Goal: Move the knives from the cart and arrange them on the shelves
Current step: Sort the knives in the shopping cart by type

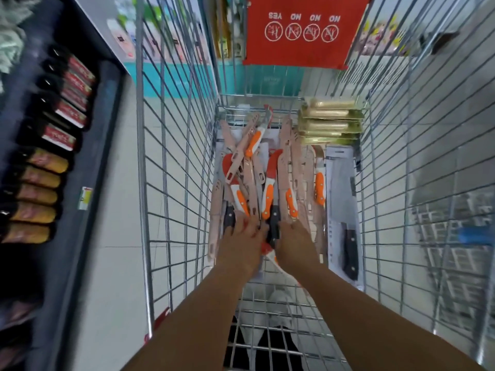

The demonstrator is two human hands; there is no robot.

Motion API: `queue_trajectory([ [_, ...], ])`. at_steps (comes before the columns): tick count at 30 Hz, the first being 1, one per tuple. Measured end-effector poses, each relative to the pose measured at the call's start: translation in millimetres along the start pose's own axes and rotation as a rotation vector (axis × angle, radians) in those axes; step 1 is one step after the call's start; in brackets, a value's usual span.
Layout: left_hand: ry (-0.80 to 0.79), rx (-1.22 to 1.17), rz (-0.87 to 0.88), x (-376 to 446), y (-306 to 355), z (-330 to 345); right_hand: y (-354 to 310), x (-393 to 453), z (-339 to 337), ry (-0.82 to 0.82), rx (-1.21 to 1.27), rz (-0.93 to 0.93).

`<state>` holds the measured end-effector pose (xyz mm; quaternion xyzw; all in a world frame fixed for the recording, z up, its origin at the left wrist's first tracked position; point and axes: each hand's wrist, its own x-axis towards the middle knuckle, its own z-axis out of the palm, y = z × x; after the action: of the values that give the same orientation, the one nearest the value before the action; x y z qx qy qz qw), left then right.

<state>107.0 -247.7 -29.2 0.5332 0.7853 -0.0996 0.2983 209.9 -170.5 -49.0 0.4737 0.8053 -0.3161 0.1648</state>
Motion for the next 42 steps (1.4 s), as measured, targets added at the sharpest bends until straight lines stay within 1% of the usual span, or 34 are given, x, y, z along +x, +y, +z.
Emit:
queue_trajectory([
  [1, -0.039, 0.002, 0.02, -0.1, 2.0, 0.6, -5.1, 2.5, 3.3, -0.024, 0.064, -0.008],
  [3, -0.067, -0.037, -0.024, -0.1, 1.8, 4.2, -10.8, 7.1, 8.6, -0.045, 0.158, 0.028],
  [6, -0.064, -0.068, -0.101, -0.9, -7.0, 11.1, -10.6, 13.1, 14.5, -0.032, 0.121, 0.112],
  [8, -0.072, -0.081, -0.154, -1.1, -15.4, 15.7, -10.9, 15.3, 18.7, 0.004, 0.086, 0.141],
  [11, 0.012, -0.097, -0.168, -0.3, -21.0, 20.7, -17.1, 19.2, 24.7, 0.058, 0.148, 0.245],
  [14, 0.109, -0.105, -0.154, 3.2, -18.2, 18.6, -21.5, 24.8, 25.0, 0.05, 0.209, 0.326],
  [17, 0.044, -0.18, -0.162, 11.8, -10.3, 19.1, -18.8, 32.1, 21.4, 0.017, 0.288, 0.377],
  [22, -0.057, -0.374, -0.361, 22.4, 0.3, 24.4, -14.0, 36.2, 16.9, -0.011, 0.392, 0.466],
  [25, -0.089, -0.461, -0.431, 24.8, 3.6, 26.7, -8.9, 31.5, 15.5, -0.001, 0.503, 0.526],
  [29, -0.112, -0.479, -0.442, 24.7, 16.1, 24.2, 3.7, 24.9, 14.4, 0.017, 0.483, 0.499],
  [33, -0.133, -0.551, -0.427, 28.7, 18.2, 24.2, 10.7, 24.5, 0.5, -0.051, 0.468, 0.461],
  [37, -0.183, -0.709, -0.437, 29.5, 19.1, 20.3, 14.4, 23.1, -12.0, -0.107, 0.545, 0.414],
  [42, -0.219, -1.0, -0.525, 20.7, 18.8, 8.9, 15.4, 12.7, -21.2, -0.182, 0.653, 0.37],
])
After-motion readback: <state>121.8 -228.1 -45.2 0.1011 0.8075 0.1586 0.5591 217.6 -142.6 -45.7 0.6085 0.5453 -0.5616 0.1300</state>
